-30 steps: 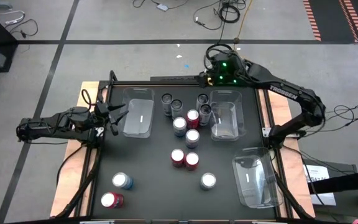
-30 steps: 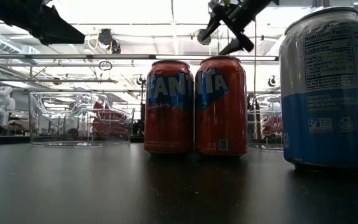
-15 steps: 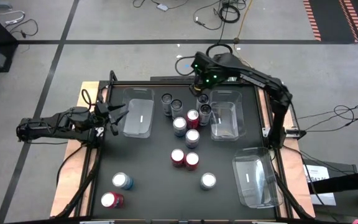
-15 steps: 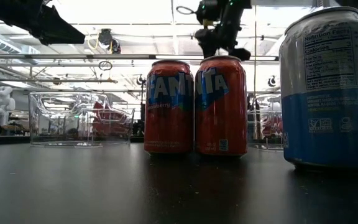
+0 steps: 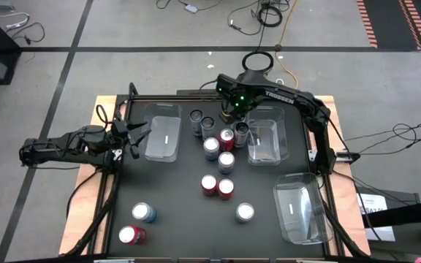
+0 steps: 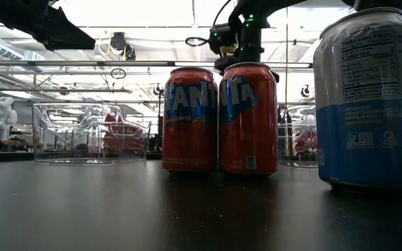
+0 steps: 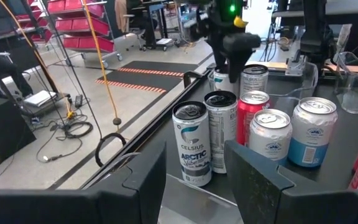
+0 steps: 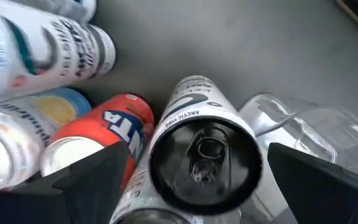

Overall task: Sort soda cans
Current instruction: Put the white soda can into the top right transparent bin

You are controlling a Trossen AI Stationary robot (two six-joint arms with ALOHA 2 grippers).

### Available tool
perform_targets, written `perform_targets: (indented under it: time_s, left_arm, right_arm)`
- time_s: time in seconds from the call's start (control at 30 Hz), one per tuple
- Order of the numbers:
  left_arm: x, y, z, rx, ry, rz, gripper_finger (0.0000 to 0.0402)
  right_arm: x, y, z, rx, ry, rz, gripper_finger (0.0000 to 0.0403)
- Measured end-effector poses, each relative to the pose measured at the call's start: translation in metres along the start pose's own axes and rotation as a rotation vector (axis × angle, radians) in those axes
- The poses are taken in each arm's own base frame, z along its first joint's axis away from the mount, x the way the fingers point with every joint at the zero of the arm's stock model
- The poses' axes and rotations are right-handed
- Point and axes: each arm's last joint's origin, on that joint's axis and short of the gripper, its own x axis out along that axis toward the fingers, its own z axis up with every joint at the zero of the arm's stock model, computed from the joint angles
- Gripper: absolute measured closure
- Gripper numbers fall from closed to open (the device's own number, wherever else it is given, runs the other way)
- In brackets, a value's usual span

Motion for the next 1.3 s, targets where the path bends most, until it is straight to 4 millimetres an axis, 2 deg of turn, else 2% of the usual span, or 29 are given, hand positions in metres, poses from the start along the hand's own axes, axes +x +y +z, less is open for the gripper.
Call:
perform_targets:
  time_s: [0.2, 0.3, 0.6, 0.9, 1.13, 1.3]
  left_arm:
    - [0.0, 0.0, 0.0, 0.0, -0.001, 0.0, 0.023]
    - [0.0, 0.0, 0.0, 0.0, 0.0, -0.001, 0.023]
    - [0.0, 0.0, 0.0, 0.0, -0.001, -0.001, 0.023]
    - [0.0, 0.0, 0.0, 0.0, -0.001, -0.008, 0.023]
    - [0.0, 0.0, 0.0, 0.0, -0.001, -0.008, 0.023]
    - [0.0, 0.0, 0.0, -0.001, -0.002, -0.008, 0.023]
  right_arm:
    - [0.013, 0.002, 0.005, -0.009, 0.018, -0.029, 0.0027]
    - [0.015, 0.002, 0.005, -0.003, 0.021, -0.042, 0.0041]
    - [0.015, 0.001, 0.003, 0.019, 0.045, -0.049, 0.0165]
    - [0.011, 0.002, 0.002, 0.01, 0.024, -0.037, 0.0165]
    - [-0.027, -0.004, -0.005, 0.024, -0.118, 0.03, 0.016]
    - [-0.069, -0.015, -0.017, 0.048, -0.273, 0.086, 0.016]
